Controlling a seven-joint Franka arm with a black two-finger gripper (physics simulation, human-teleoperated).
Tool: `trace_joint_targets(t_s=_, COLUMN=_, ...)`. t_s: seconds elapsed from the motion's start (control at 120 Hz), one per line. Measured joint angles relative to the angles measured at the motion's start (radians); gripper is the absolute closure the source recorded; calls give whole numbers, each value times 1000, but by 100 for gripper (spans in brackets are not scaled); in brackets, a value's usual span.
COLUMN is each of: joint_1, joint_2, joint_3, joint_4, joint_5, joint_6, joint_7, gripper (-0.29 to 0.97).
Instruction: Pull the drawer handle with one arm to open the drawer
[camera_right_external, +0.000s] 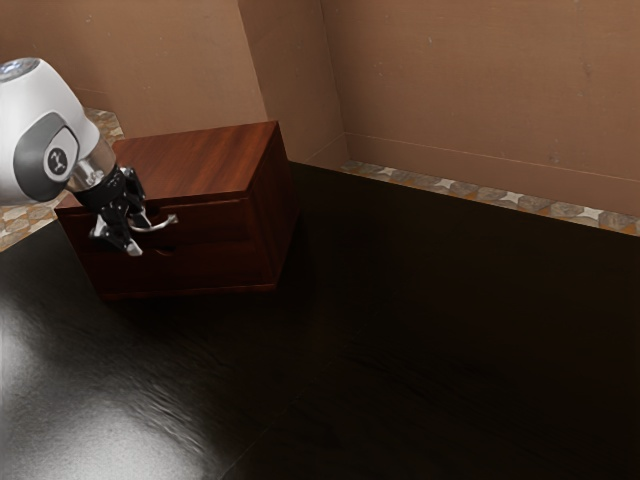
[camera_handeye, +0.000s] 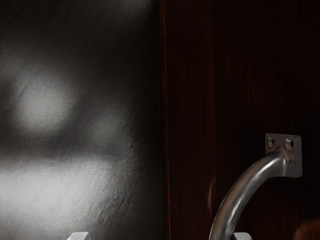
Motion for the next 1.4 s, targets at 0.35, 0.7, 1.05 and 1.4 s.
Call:
trace_joint_targets(t_s=0.35, joint_1=-3, joint_2=-9, joint_3=2, joint_4=-23, joint_5=0, joint_6=9, joint_7=2, gripper=48)
trace_joint_targets(t_s=0.7, joint_1=-5, joint_2=-28, joint_3=1, joint_4=-66, joint_5=-2, joint_6=14, joint_7=-1, gripper=57)
trace_joint_targets(t_s=1.05, joint_1=-12, joint_2=-112, joint_3=2, joint_4=-159, joint_5=1, joint_6=52, joint_7=-1, gripper=60)
trace_joint_targets(t_s=1.4, joint_1=-15, joint_2=-180, joint_3=2, joint_4=-251, joint_5=2, joint_6=78, joint_7=-2, gripper=60)
